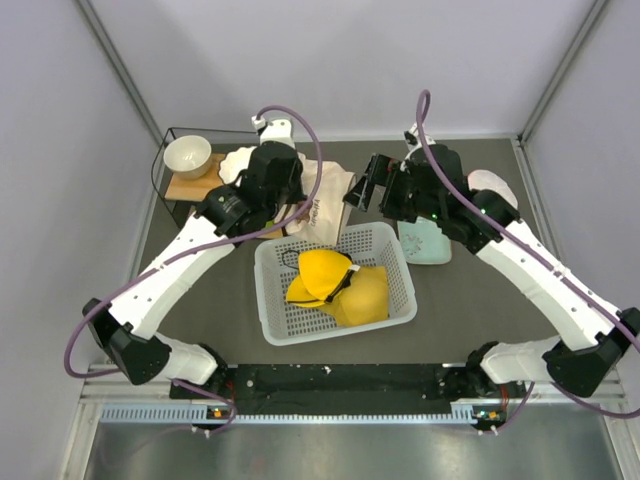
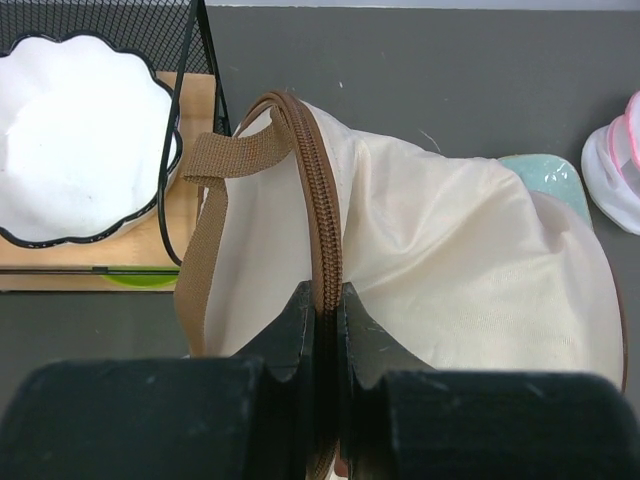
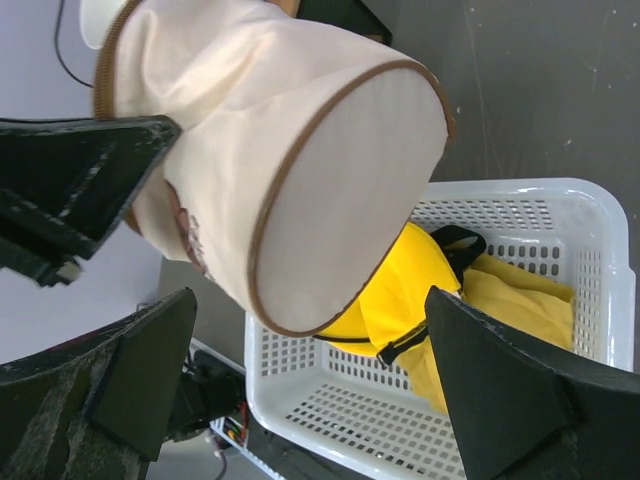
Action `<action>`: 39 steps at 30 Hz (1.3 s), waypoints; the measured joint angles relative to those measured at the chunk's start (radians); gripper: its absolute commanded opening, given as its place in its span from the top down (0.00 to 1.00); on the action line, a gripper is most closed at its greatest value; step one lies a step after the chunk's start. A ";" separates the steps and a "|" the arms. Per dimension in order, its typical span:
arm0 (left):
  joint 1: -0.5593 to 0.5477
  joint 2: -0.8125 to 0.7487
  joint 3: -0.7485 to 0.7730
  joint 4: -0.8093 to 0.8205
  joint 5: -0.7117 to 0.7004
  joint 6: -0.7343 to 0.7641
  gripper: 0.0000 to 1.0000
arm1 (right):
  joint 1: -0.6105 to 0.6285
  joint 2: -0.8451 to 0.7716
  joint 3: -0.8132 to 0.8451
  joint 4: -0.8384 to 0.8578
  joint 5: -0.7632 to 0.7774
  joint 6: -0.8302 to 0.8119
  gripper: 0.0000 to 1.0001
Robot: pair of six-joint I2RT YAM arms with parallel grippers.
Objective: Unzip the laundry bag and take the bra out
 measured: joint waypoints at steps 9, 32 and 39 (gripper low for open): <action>-0.003 0.018 0.005 -0.012 -0.008 -0.040 1.00 | 0.019 -0.051 -0.050 0.068 0.022 0.007 0.01; 0.020 -0.047 0.083 0.009 0.332 0.016 0.01 | -0.330 -0.053 -0.323 0.379 -0.490 -0.071 1.00; 0.389 -0.204 -0.002 0.098 0.724 -0.012 0.01 | -0.426 -0.060 -0.391 0.615 -0.903 -0.066 1.00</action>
